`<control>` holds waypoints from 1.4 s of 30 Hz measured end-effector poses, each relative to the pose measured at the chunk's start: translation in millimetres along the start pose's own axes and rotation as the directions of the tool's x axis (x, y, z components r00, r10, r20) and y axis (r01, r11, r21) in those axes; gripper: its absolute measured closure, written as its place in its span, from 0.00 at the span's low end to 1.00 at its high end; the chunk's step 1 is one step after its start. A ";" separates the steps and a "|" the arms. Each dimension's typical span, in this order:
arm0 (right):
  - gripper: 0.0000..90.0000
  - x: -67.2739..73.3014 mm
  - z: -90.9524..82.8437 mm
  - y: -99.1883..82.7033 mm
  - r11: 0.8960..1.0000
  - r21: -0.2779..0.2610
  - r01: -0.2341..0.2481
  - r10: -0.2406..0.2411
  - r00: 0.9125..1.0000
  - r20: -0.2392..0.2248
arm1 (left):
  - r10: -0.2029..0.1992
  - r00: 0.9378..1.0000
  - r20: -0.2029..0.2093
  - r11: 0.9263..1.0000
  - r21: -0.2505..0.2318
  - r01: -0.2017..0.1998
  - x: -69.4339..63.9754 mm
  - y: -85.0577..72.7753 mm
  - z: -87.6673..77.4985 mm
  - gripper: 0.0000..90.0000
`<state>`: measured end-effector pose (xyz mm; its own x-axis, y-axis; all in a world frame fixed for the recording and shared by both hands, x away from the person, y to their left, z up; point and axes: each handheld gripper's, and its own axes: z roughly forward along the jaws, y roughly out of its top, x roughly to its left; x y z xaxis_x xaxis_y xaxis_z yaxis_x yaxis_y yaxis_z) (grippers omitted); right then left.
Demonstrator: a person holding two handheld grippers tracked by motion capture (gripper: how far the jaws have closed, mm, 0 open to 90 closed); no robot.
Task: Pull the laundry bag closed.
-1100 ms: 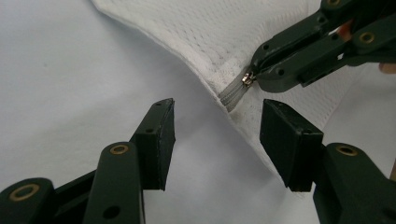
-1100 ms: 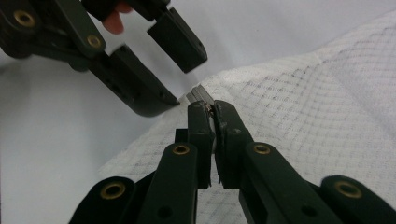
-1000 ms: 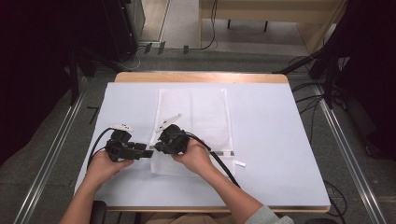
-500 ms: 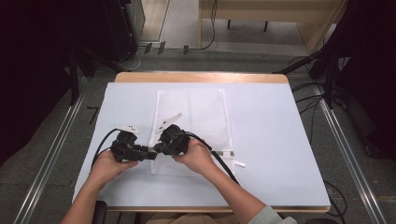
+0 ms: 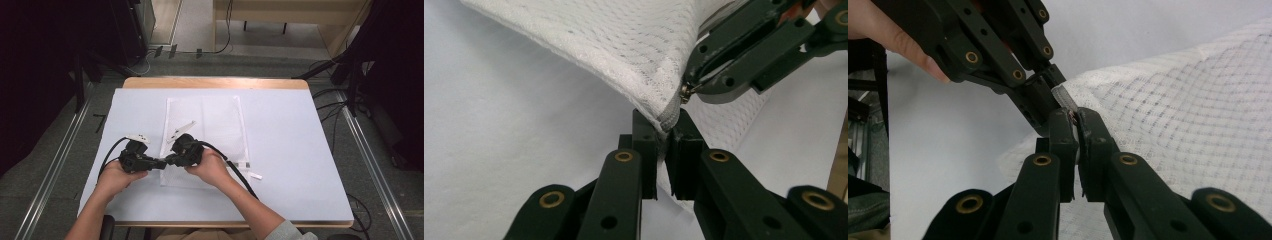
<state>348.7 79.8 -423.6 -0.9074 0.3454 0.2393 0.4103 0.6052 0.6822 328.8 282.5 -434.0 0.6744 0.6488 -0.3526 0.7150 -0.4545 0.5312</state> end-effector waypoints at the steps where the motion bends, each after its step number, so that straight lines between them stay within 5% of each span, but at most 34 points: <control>1: 0.98 -0.7 0.0 -0.5 1.000 0.002 -0.003 0.003 1.000 0.001 | 0.002 1.000 0.001 1.000 0.001 -0.002 -0.5 0.3 0.2 0.95; 14: 0.98 -4.0 5.7 -6.2 1.000 0.005 -0.004 0.003 1.000 0.025 | -0.025 0.999 0.033 0.999 0.024 0.024 -0.2 1.7 0.3 0.97; 33: 0.98 -11.0 3.7 -17.2 1.000 0.001 0.010 -0.010 0.999 0.042 | -0.010 1.000 0.017 1.000 0.023 0.009 -1.7 0.5 0.1 0.98; 42: 0.98 -18.3 0.5 -25.0 1.000 0.011 -0.023 0.022 0.998 0.061 | -0.002 1.000 0.013 1.000 0.027 0.002 -0.9 0.1 -1.1 0.98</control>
<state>355.1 58.7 -445.3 -0.8908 0.4018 0.2121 0.4322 0.6052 0.6685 328.1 282.5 -432.7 0.6751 0.6418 -0.3639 0.7211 -0.4696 0.5095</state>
